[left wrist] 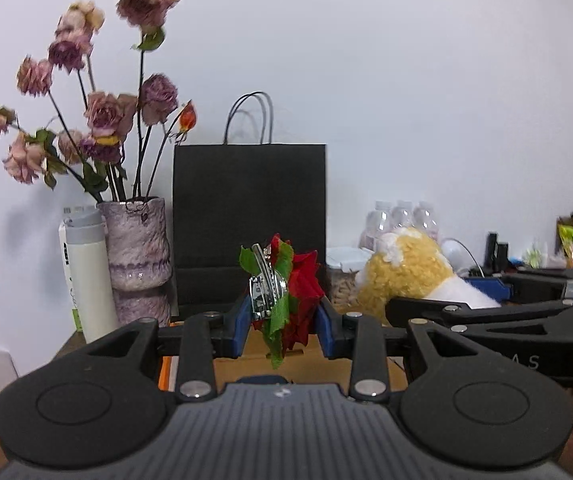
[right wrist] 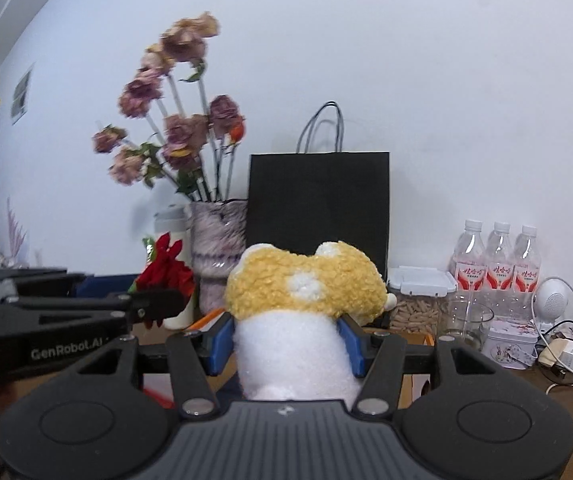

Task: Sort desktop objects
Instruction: 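Lift the hamster and rose over the box and release both inside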

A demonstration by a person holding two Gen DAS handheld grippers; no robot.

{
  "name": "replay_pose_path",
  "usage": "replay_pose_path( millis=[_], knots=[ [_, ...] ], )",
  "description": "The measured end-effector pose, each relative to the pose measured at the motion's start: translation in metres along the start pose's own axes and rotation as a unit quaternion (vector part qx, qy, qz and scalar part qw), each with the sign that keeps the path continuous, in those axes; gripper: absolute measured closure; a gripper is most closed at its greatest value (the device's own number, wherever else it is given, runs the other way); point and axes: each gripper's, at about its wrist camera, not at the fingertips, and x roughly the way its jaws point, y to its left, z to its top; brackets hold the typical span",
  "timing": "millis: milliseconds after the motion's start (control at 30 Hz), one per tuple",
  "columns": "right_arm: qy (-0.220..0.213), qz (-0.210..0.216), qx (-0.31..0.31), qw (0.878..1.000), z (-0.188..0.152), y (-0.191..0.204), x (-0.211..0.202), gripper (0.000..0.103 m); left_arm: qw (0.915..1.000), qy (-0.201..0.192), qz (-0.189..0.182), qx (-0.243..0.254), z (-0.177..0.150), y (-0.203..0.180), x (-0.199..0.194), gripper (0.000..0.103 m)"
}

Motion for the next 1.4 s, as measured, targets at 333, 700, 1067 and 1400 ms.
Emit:
replay_pose_path(
  millis=[333, 700, 1067, 1400],
  knots=[
    [0.038, -0.014, 0.026, 0.999, 0.001, -0.018, 0.079, 0.05, 0.9989, 0.029, 0.021, -0.029, 0.001, 0.013, 0.077, 0.069],
    [0.125, -0.052, 0.024, 0.991, -0.026, -0.026, 0.137, 0.05, 0.9907, 0.12, 0.046, -0.046, -0.031, 0.026, 0.135, 0.069],
    [0.167, -0.052, 0.023, 0.984, -0.044, -0.027, 0.149, 0.049, 0.9845, 0.162, 0.04, -0.054, -0.047, 0.029, 0.146, 0.068],
    [0.197, -0.055, 0.016, 0.979, -0.055, -0.028, 0.157, 0.049, 0.9815, 0.179, 0.044, -0.051, -0.051, 0.029, 0.15, 0.068]
  ],
)
